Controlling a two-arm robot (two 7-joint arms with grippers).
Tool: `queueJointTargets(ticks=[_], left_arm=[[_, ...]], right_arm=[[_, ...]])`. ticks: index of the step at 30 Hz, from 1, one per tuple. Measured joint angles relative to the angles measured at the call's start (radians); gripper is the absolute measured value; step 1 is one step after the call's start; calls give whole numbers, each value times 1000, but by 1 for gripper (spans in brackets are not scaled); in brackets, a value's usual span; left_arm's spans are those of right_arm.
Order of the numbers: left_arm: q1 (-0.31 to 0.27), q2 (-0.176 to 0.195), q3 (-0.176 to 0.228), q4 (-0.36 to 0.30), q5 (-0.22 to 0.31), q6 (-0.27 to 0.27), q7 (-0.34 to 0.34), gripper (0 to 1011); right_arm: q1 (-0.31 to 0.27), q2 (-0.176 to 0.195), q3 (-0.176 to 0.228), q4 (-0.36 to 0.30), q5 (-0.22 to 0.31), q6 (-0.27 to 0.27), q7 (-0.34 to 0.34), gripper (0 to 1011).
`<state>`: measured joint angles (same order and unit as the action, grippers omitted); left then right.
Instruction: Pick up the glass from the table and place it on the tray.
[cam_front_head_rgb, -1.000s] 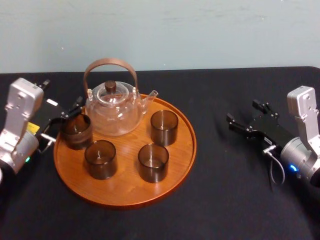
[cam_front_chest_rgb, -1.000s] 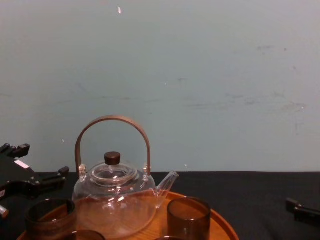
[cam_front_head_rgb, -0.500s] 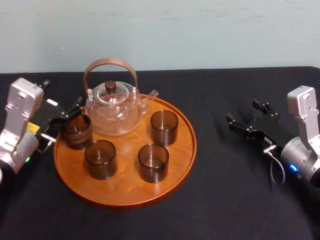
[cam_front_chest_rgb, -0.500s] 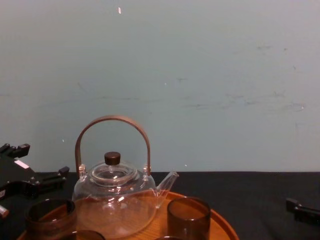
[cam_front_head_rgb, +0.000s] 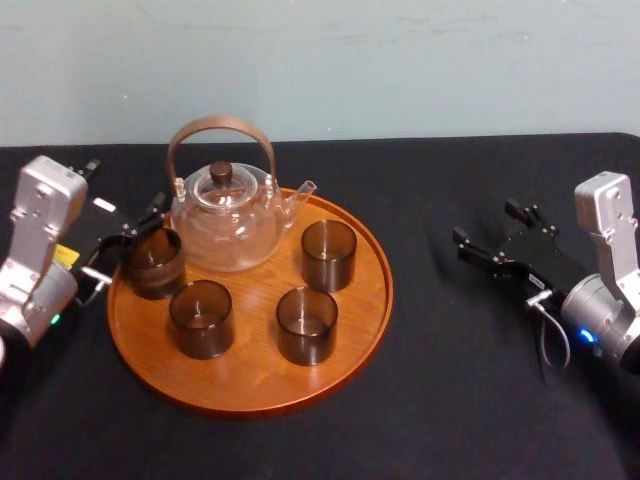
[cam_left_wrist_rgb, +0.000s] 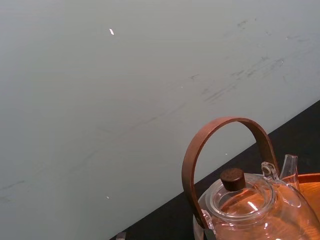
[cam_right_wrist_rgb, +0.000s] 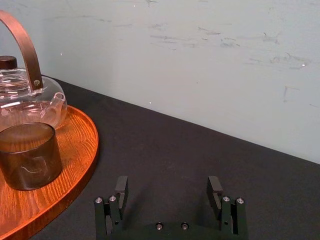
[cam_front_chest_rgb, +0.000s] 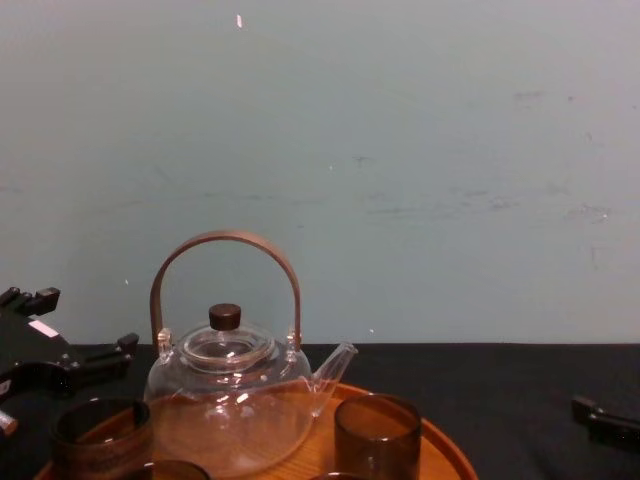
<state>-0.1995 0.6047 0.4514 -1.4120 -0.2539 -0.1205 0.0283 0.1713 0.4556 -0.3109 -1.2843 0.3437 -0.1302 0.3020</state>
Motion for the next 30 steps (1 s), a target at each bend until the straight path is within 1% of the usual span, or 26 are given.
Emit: queueJointTargets(ticks=[30], left_arm=[[0,0,0,0,0,0,0,1001]], right_arm=[[0,0,0,0,0,0,0,1002]])
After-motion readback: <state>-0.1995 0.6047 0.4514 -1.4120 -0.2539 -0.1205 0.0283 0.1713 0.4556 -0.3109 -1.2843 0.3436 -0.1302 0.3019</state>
